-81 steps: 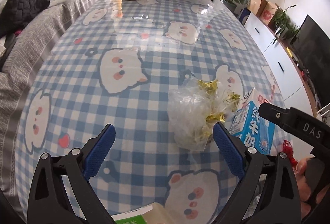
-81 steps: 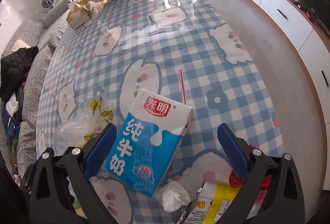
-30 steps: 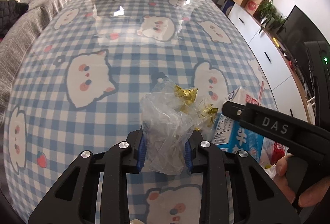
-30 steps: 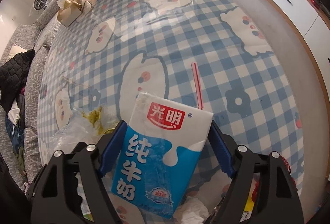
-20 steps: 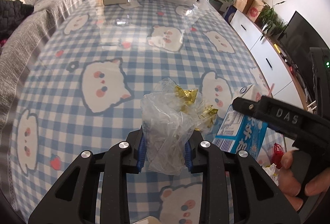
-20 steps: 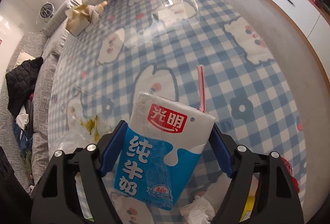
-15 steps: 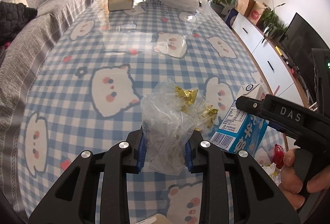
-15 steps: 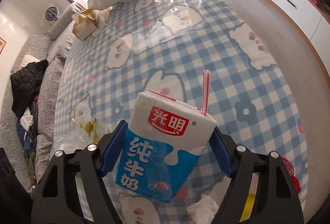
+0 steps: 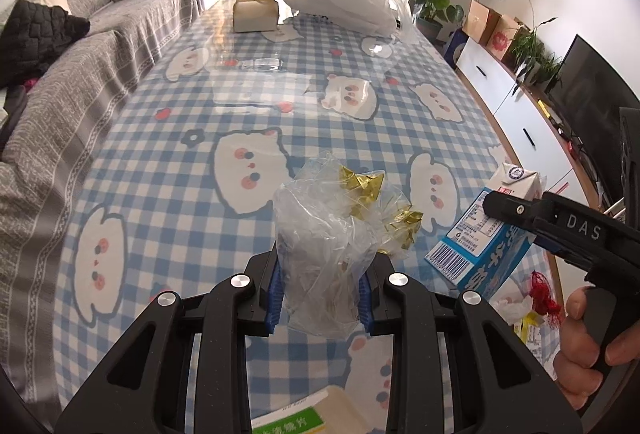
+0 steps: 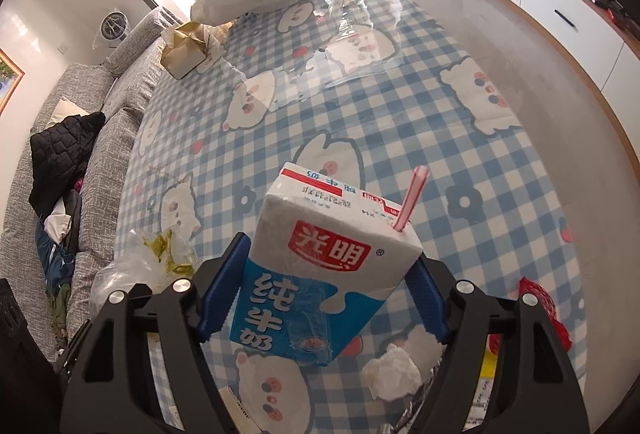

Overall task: Collect trash
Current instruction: 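Lift the wrapper bag and milk carton and carry both over the black bin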

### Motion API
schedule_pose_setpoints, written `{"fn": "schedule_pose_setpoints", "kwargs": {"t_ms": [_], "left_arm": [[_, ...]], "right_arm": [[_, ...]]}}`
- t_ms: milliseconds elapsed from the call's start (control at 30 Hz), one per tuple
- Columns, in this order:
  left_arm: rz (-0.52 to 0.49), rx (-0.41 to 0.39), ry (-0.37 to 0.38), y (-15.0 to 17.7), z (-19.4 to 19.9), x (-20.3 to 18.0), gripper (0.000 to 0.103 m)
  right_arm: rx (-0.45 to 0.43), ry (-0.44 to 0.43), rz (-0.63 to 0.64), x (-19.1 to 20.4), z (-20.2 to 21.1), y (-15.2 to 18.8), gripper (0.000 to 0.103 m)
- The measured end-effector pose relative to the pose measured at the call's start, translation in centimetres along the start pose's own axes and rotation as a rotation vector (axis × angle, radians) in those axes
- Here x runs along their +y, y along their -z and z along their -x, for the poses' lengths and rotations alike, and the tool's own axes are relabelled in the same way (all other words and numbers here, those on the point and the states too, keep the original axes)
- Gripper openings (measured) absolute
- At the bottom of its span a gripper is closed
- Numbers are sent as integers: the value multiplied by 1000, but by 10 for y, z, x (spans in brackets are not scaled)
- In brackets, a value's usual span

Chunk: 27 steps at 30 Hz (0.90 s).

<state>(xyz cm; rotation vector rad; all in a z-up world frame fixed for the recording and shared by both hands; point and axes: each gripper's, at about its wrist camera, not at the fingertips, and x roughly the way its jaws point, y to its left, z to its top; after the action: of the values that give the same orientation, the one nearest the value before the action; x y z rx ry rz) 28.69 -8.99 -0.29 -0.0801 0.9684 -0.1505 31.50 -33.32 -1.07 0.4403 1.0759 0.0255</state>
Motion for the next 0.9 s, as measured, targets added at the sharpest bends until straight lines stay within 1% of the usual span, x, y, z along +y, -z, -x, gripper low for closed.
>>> {"fn": "schedule_pose_setpoints", "kwargs": {"t_ms": [267,433,667,767,900], "left_arm": [[5,-19,-3,9,23,5,28],[6,-27,-11,14,42,6,29],[11,-42,-20,26,70,10,29],[7,-52,-27,33,81,11,29],[18,-56,-20,45,96,14,29]], "right_arm": [[-30,8,36,7,26,13,71],[-50,13,78,13,45,30,71],[-93,50,151,20,70,56,71],[-125,67,182,24,85,66,71],[-155,81,216,29,100,78,71]]}}
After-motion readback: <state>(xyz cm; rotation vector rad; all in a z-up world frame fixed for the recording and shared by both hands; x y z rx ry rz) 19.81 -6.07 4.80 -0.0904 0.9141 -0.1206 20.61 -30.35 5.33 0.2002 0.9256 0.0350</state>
